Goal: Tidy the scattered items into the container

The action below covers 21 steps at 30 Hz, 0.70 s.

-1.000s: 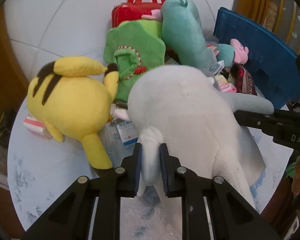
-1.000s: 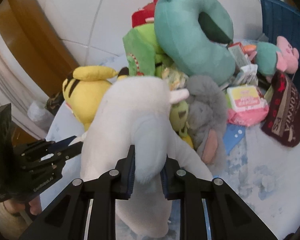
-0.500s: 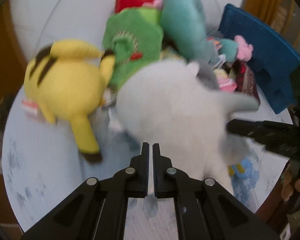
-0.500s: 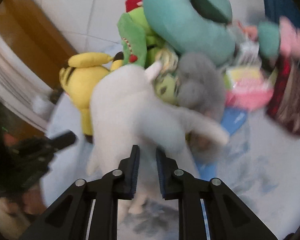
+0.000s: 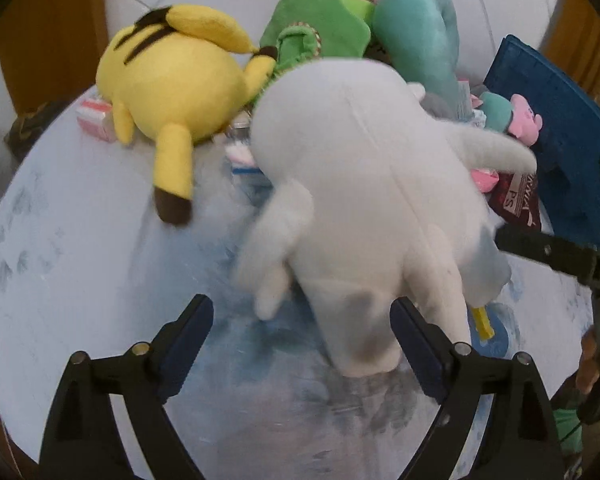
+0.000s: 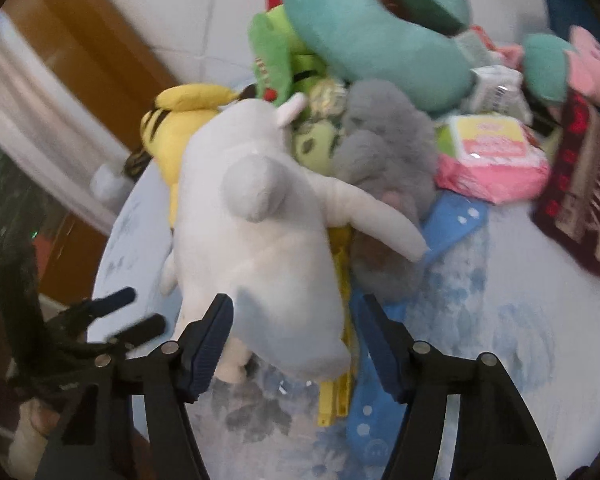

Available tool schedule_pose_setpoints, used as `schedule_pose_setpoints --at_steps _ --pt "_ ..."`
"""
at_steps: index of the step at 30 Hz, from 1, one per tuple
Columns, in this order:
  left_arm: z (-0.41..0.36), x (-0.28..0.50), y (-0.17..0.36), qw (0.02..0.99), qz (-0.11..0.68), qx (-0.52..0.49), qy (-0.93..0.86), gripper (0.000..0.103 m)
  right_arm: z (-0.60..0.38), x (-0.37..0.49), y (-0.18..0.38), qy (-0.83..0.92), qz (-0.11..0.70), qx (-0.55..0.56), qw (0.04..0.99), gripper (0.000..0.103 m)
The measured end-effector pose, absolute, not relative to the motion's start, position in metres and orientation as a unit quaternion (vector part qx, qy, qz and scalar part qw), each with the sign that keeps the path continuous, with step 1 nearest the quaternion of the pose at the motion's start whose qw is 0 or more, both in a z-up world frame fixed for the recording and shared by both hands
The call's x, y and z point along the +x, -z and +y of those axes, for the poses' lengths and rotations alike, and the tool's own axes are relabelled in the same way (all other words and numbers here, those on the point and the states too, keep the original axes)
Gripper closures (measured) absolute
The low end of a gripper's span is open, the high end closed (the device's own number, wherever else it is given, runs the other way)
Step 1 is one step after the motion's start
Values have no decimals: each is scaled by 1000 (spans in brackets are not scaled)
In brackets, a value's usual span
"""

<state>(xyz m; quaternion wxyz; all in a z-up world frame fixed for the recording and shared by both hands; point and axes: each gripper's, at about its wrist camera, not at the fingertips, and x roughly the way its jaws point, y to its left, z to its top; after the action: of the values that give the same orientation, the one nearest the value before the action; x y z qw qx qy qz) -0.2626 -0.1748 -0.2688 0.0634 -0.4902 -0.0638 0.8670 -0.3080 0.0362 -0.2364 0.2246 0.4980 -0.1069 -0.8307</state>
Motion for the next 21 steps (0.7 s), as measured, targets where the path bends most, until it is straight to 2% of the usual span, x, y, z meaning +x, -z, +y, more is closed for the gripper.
schedule_pose_setpoints --at_steps 3,5,6,7,9,11,15,17,21 --pt "-158 -260 286 58 -69 -489 -868 12 33 -318 245 824 -92 501 248 36" --pt "-151 -266 295 53 -67 -488 -869 12 28 -324 252 822 -90 498 262 25" --pt "-149 -272 300 55 -74 -491 -866 12 24 -328 256 822 -84 499 263 14" --pt "-149 -276 303 57 -82 -493 -864 12 20 -331 261 821 -78 502 261 12" --pt "-154 -287 309 54 -97 -497 -860 5 15 -339 271 814 -97 504 273 12" --pt "-157 -297 313 59 -108 -503 -855 4 15 -347 276 801 -131 510 285 26" --pt "-158 -306 314 76 -105 -498 -858 4 7 -354 269 805 -103 510 287 27" --pt "-159 -310 317 79 -109 -492 -860 6 5 -363 270 803 -103 512 288 22" --pt "-157 -313 312 95 -84 -488 -863 30 2 -374 285 793 -138 514 295 21"
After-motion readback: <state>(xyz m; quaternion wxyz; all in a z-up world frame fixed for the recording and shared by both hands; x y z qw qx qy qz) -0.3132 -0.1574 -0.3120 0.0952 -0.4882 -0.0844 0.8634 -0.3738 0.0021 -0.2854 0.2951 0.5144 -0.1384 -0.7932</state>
